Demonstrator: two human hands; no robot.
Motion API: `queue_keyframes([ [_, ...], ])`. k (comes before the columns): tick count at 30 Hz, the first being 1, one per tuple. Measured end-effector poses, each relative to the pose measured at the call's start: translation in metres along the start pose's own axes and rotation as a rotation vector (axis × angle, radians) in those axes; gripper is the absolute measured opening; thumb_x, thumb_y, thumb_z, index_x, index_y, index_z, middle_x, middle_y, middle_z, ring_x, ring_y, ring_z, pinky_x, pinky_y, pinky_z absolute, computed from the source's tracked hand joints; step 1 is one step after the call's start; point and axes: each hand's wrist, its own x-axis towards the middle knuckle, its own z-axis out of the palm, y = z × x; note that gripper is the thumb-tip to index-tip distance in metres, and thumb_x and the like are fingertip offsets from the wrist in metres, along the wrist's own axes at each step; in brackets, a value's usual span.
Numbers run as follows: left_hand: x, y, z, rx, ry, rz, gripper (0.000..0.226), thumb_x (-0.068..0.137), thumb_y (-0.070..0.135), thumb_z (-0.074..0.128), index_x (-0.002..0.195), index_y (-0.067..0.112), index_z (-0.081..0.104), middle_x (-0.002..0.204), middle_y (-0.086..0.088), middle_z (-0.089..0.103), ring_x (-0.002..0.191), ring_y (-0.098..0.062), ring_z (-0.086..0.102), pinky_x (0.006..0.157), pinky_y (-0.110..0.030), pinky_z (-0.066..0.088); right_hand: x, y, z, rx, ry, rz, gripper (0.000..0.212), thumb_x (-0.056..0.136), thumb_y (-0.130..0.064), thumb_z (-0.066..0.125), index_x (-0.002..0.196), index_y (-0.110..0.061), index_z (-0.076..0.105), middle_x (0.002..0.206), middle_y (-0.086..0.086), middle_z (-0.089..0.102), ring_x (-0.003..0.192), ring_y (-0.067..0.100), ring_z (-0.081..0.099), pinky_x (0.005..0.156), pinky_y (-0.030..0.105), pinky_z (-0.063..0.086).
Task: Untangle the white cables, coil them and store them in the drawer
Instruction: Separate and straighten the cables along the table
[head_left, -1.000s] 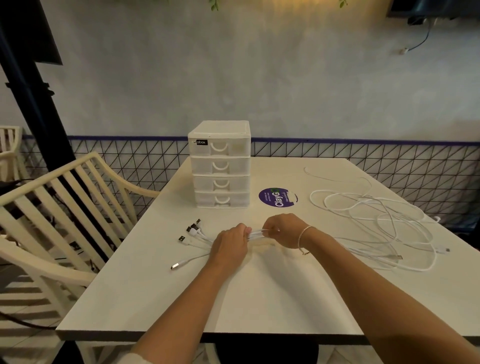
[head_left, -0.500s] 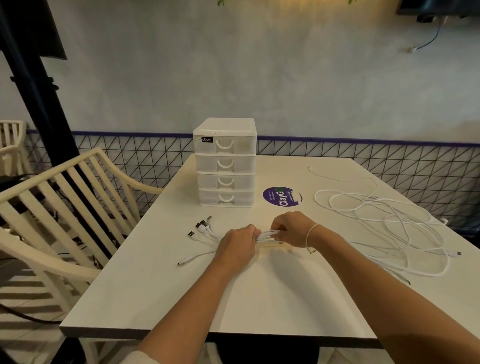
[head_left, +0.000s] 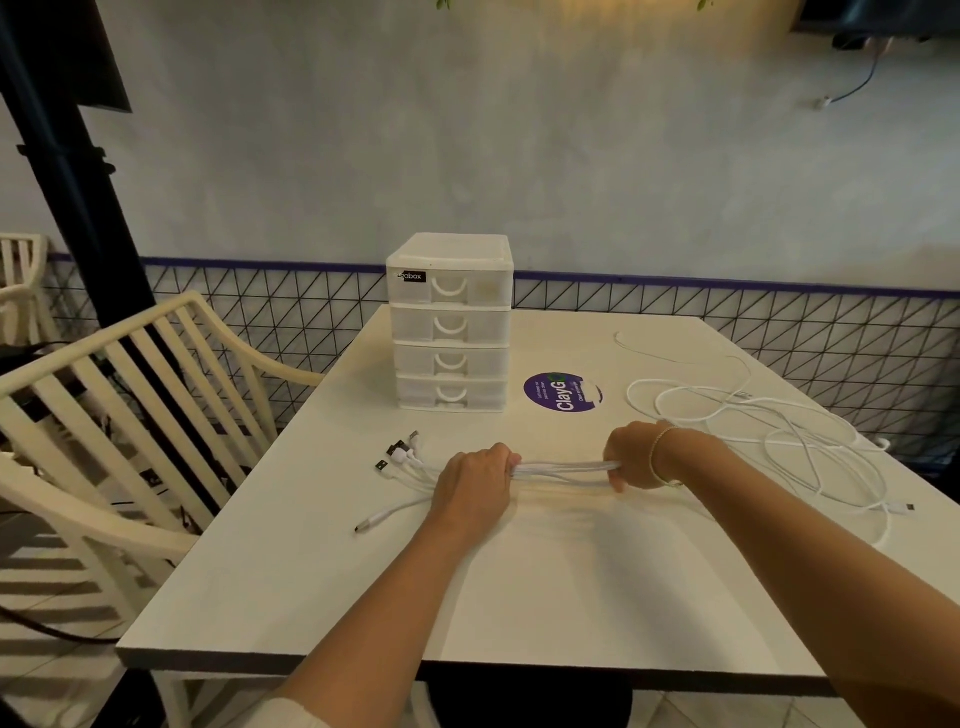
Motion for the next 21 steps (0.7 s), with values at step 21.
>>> queue_keyframes([
  [21, -0.001, -0.006, -0.002, -0.094, 0.013, -0.018, 0.031, 0.102, 0.025, 0.031, 0.102, 0.006, 0.056, 0.098, -0.015, 0.067, 0.093, -0.036, 0.057, 0.076, -0.037, 0.037, 0.002, -0.061, 0.018, 0.754, 0.227, -0.141, 0.038, 0.101, -0.03, 0.032, 0.098, -0.009, 0.063, 0.088, 0.006, 0.055, 0.083, 0.022, 0.049, 0.075, 0.026, 0.034],
])
